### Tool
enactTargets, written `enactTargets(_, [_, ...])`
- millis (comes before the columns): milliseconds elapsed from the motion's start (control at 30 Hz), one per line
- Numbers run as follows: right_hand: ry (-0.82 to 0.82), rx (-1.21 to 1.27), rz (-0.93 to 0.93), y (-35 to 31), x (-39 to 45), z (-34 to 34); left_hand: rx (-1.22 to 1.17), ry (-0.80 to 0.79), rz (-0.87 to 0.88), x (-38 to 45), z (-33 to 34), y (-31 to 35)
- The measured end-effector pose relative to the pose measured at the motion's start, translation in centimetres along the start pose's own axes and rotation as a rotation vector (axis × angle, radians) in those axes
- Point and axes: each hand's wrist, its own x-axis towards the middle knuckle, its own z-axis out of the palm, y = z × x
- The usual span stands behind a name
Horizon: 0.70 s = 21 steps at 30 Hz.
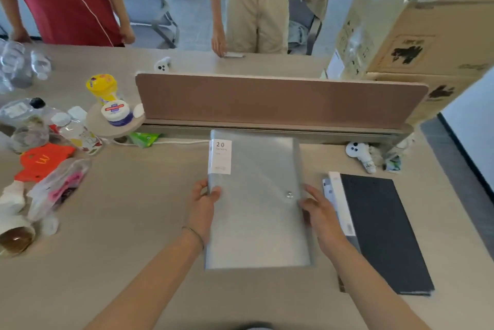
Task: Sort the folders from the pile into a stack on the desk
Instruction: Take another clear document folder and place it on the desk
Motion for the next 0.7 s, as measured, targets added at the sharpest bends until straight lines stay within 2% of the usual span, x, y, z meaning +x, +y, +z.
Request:
enactTargets(133, [0.097,-0.136,-0.128,0.3,-0.8,-6.5,0.024,-0.059,-0.021,-1.7,6.6,-2.5])
enactTargets(333, [0.237,-0.177,-0.151,2.8,-0.2,-16.8,0.116,-0.186,-0.121,-4.3,15.8,-7.4])
enactTargets(533, [0.392,-0.298,-0.126,4.9,1.6,-24.1,0.455,-0.263,-0.020,-5.9,22.4,-10.7])
enactTargets(700, [0.412,-0.349,-0.045,6.7,4.4,-27.3,0.688,-0.278,-0.012,-5.4,25.4,-13.7])
